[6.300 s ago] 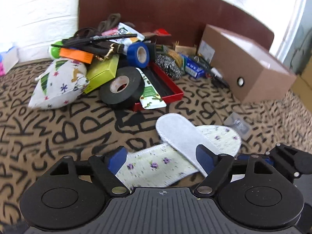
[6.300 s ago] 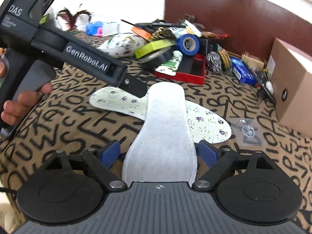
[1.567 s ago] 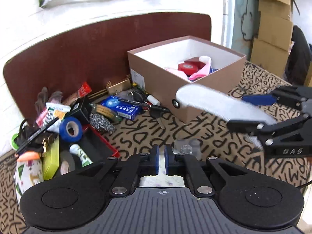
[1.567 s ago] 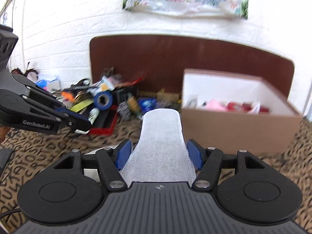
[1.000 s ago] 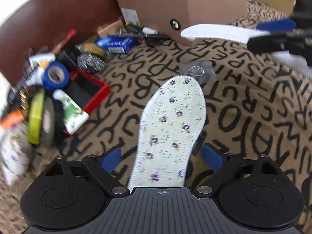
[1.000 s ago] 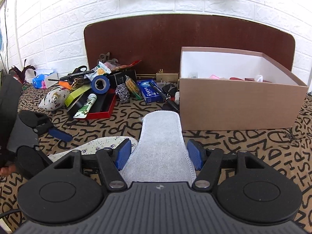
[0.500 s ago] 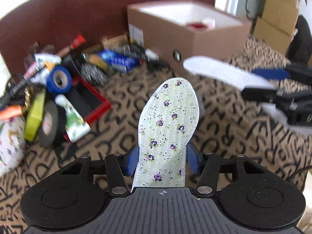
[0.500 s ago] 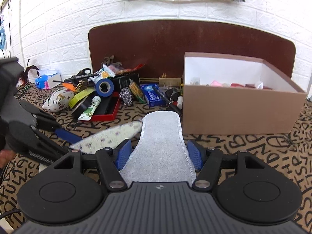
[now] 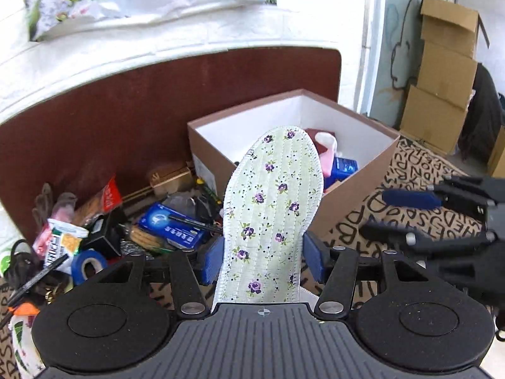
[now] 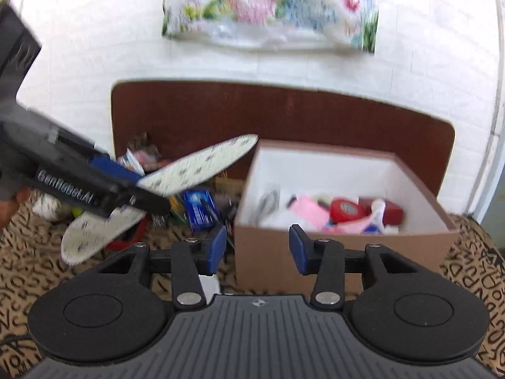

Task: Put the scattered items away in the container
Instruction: 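Carry the floral insole and grey insole over the box with both grippers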

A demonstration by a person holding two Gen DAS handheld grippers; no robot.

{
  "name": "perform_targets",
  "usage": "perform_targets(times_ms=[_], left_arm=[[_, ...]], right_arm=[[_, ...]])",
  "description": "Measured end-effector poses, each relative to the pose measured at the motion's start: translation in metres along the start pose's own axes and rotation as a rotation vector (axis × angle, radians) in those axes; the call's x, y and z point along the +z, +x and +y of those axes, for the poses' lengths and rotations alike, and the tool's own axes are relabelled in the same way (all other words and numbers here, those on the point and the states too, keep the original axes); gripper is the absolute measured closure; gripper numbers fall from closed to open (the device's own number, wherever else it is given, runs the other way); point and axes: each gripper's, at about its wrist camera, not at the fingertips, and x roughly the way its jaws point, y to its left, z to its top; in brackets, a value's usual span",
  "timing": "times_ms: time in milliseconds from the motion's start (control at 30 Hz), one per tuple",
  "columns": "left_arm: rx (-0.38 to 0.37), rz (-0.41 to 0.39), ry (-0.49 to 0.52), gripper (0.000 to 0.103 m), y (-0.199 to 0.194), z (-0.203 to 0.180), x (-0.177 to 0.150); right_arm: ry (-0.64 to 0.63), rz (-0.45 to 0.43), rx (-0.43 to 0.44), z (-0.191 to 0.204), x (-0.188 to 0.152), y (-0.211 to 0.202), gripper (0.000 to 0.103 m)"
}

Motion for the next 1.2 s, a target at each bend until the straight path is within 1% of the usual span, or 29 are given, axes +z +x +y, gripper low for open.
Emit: perform_targets(times_ms=[33,67,100,167,267,333,400,433,533,600,667,733,767,933,1067,1200], left_arm=[[-0.010,0.010,0.002,0.047,0.004,-0.001,-0.002],[-0.016,0.020,0.008,0.047,0.007,-0.003,-0.005],[-0.017,0.031,0.010,0.047,0.009,-0.005,-0.010],[-0.024,0.053,0.002,0.047,0.015,-0.005,-0.018],[-0.037,0.067,-0.016,0.047,0.018,-0.003,-0.025],[-0.035,0.067,-0.025,0.047,0.017,0.000,-0.026],[-0.032,0.065,-0.033,0.047,0.014,0.003,-0.026],[-0.029,0.064,-0.035,0.047,0.013,0.005,-0.026],[-0.020,0.059,-0.035,0.047,0.009,0.009,-0.028],[-0.017,0.061,-0.040,0.047,0.008,0.009,-0.028],[-0.019,0.063,-0.047,0.046,0.008,0.010,-0.028],[-0.023,0.061,-0.052,0.046,0.008,0.009,-0.028],[-0.025,0.058,-0.052,0.046,0.007,0.008,-0.028],[-0.023,0.033,-0.034,0.046,0.001,0.002,-0.017],[-0.026,0.006,-0.040,0.046,-0.002,-0.002,0.002],[-0.005,-0.018,-0.039,0.046,0.003,-0.012,0.031]], right_arm=[[-0.013,0.040,0.030,0.002,-0.008,0.003,0.047],[-0.022,0.082,0.062,0.004,-0.017,0.007,0.038],[-0.027,0.115,0.084,0.007,-0.027,0.011,0.035],[-0.032,0.190,0.098,0.014,-0.044,0.025,0.034],[-0.038,0.266,0.130,0.024,-0.061,0.046,0.034],[-0.058,0.298,0.135,0.034,-0.068,0.060,0.034],[-0.087,0.317,0.109,0.042,-0.074,0.072,0.034],[-0.086,0.325,0.096,0.044,-0.077,0.078,0.032],[-0.014,0.331,0.117,0.034,-0.077,0.092,0.026],[-0.007,0.337,0.136,0.029,-0.077,0.090,0.038],[-0.032,0.352,0.143,0.031,-0.074,0.087,0.041],[-0.040,0.341,0.133,0.032,-0.073,0.080,0.042],[-0.025,0.329,0.127,0.030,-0.072,0.078,0.042],[0.021,0.237,0.123,0.020,-0.055,0.053,0.042],[0.042,0.149,0.139,0.008,-0.030,0.031,0.042],[0.090,0.086,0.172,-0.011,-0.002,0.020,0.042]])
